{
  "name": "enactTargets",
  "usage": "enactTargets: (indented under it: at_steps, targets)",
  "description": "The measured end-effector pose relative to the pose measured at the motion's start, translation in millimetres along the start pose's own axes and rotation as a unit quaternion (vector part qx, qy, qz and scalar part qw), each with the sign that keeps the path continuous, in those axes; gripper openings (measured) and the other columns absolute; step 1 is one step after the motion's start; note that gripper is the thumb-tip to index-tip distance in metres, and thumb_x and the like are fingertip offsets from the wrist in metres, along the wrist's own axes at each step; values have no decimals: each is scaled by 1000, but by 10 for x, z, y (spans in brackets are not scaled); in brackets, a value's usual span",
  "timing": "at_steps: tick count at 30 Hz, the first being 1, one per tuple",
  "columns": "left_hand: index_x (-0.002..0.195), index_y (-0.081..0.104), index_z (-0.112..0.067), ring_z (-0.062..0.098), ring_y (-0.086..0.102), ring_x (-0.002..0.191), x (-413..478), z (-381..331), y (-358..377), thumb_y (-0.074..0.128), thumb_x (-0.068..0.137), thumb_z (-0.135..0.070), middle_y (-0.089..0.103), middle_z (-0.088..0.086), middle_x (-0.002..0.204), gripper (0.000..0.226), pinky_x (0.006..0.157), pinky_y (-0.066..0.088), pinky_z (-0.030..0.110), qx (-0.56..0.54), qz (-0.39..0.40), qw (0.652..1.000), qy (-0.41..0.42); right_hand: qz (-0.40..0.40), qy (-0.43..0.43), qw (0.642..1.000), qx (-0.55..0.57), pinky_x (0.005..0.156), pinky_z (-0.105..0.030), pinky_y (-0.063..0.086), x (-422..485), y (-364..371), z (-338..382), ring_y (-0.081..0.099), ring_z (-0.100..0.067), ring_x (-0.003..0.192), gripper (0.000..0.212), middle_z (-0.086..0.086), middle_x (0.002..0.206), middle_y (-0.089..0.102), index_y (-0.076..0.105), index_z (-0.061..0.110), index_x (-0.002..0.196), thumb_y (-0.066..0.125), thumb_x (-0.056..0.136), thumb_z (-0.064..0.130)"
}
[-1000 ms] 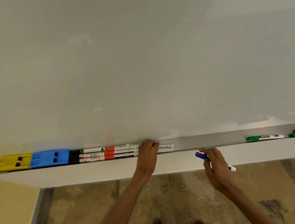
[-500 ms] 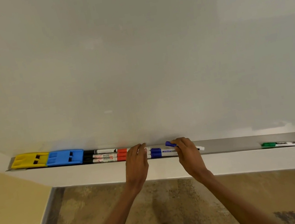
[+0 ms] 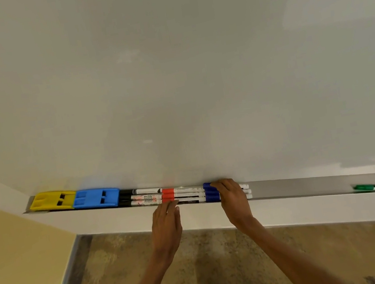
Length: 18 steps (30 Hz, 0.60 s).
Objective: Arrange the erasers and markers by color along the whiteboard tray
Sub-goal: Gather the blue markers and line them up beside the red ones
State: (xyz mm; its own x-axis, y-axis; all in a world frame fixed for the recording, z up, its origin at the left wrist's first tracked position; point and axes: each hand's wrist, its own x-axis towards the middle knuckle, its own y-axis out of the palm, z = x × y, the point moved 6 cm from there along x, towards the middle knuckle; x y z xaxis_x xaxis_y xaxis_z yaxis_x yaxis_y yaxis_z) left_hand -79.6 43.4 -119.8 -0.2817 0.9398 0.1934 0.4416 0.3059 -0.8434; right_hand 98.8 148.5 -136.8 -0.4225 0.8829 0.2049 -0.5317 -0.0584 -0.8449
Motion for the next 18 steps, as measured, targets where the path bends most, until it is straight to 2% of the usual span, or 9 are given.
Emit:
enactTargets:
  at_steps: [3, 9, 13, 18]
  targets:
    - [119, 60, -6, 25, 60, 111, -5, 15, 9, 18, 99, -41, 65, 12, 118, 57, 97, 46, 38, 0, 1, 1000, 9, -7, -6, 1000, -17, 92, -38, 52, 19, 7, 26, 65, -25, 100, 50, -5, 107, 70, 66, 12, 111, 78, 66, -6]
    - [116, 62, -6, 28, 63, 105, 51, 4, 94, 34, 96, -27, 68, 14, 112, 40, 92, 49, 40, -16, 21, 1000, 6, -26, 0, 999, -41, 93, -38, 51, -72, -56, -15, 64, -24, 104, 46, -5, 110, 69, 67, 12, 112, 75, 70, -6]
    - [123, 58, -7, 30, 57, 117, 119, -105, 197, 52, 96, -11, 62, 15, 125, 28, 99, 46, 42, -25, 18, 999, 7, -60, 15, 997, -41, 91, -36, 52, -174, -253, -112, 63, -21, 101, 34, -4, 109, 69, 66, 14, 110, 75, 78, 8]
    - [132, 51, -10, 27, 48, 127, 248, -524, 353, 49, 97, -11, 52, 12, 138, 35, 105, 43, 41, -62, 27, 996, 52, -123, 55, 990, -46, 87, -33, 50, -358, -683, -403, 61, -17, 98, 25, 2, 105, 68, 66, 17, 106, 65, 85, 4]
